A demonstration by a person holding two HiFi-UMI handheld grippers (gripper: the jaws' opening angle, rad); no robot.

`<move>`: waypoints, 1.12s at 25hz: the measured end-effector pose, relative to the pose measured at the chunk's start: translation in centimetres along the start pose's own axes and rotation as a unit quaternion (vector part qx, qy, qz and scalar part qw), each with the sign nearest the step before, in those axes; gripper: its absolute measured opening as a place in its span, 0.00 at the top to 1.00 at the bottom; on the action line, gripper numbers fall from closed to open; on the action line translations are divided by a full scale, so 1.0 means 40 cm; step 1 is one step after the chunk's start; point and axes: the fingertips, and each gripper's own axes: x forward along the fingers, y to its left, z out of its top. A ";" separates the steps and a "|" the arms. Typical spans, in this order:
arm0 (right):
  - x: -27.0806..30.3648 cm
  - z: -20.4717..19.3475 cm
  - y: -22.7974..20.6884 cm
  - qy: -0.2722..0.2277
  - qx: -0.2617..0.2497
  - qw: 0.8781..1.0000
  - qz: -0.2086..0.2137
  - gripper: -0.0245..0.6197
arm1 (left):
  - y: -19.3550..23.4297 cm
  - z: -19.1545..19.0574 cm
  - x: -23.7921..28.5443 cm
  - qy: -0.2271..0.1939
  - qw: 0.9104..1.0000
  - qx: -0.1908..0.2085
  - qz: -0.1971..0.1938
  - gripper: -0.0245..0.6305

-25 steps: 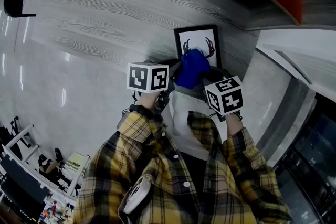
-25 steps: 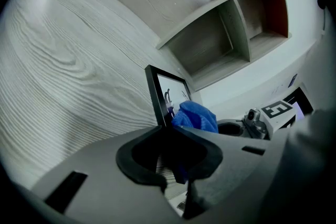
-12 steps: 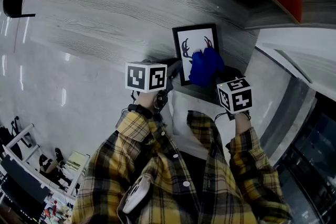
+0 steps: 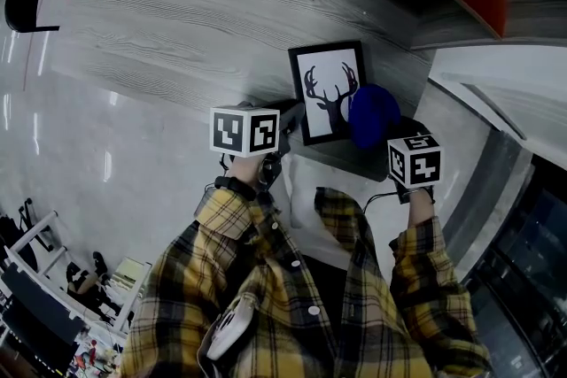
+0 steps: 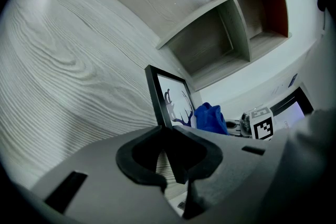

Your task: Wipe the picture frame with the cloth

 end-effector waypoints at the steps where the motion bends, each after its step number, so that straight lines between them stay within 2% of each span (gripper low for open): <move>1: -0.003 -0.007 -0.011 0.001 0.005 1.000 -0.005 0.90 | 0.000 0.000 0.000 0.000 1.000 0.000 0.000 0.86; 4: -0.021 -0.014 -0.027 -0.004 0.017 1.000 -0.012 0.90 | 0.000 -0.001 0.001 -0.002 1.000 0.001 0.000 0.86; 7: -0.067 0.004 -0.016 -0.026 0.030 0.999 -0.003 0.90 | 0.002 -0.006 -0.004 -0.004 1.000 0.006 0.008 0.86; 13: -0.209 0.119 0.037 -0.120 0.076 0.988 0.055 0.90 | -0.041 0.057 -0.070 -0.034 0.999 0.040 0.008 0.86; 18: -0.334 0.227 0.087 -0.195 0.064 0.976 0.078 0.90 | -0.128 0.144 -0.171 -0.083 0.994 0.075 -0.010 0.87; 23: -0.476 0.354 0.157 -0.286 0.037 0.951 0.112 0.90 | -0.251 0.230 -0.285 -0.148 0.981 0.118 -0.043 0.93; 28: -0.594 0.464 0.232 -0.369 -0.005 0.920 0.136 0.90 | -0.394 0.289 -0.389 -0.198 0.957 0.198 -0.074 0.96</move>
